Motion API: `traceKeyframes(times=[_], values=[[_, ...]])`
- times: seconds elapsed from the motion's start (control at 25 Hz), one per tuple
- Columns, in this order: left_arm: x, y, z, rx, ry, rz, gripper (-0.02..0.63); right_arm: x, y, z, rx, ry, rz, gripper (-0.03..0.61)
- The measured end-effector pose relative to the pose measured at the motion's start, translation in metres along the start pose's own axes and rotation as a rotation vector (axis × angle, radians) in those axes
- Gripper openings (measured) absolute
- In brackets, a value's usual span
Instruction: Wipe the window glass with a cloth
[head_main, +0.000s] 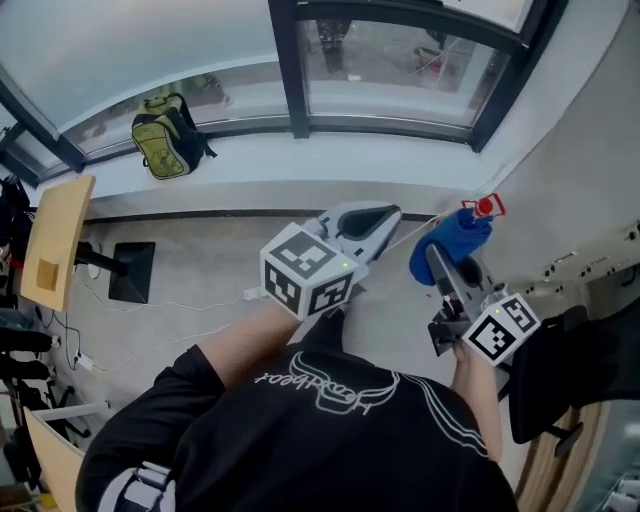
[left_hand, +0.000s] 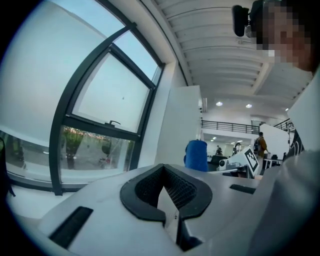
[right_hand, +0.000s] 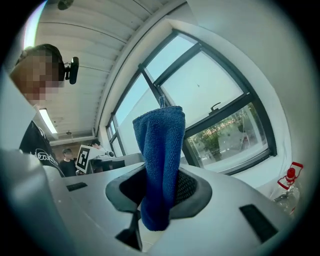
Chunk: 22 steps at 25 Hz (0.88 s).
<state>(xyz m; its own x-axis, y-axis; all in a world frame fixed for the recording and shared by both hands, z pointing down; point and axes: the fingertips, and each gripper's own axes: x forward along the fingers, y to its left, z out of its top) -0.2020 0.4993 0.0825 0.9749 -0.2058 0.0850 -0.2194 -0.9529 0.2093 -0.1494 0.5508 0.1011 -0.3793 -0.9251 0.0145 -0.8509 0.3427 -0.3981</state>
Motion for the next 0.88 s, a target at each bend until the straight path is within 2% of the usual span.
traceKeyframes(times=[0.12,0.24,0.44,0.6,0.88], values=[[0.021,0.091,0.014,-0.036,0.002,0.049,0.003,0.084,-0.039,0.011,0.017,0.038,0.015,0.094],[0.046,0.178,0.024,-0.063,0.006,0.096,0.003,0.166,-0.081,0.022,-0.008,0.085,0.035,0.094],[0.092,0.296,0.045,-0.090,0.006,0.160,0.003,0.276,-0.147,0.055,-0.043,0.112,0.068,0.094],[0.121,0.349,0.058,-0.086,-0.002,0.192,0.003,0.327,-0.184,0.067,-0.031,0.122,0.096,0.094],[0.151,0.417,0.061,-0.112,-0.002,0.305,0.003,0.386,-0.229,0.068,-0.019,0.170,0.170,0.094]])
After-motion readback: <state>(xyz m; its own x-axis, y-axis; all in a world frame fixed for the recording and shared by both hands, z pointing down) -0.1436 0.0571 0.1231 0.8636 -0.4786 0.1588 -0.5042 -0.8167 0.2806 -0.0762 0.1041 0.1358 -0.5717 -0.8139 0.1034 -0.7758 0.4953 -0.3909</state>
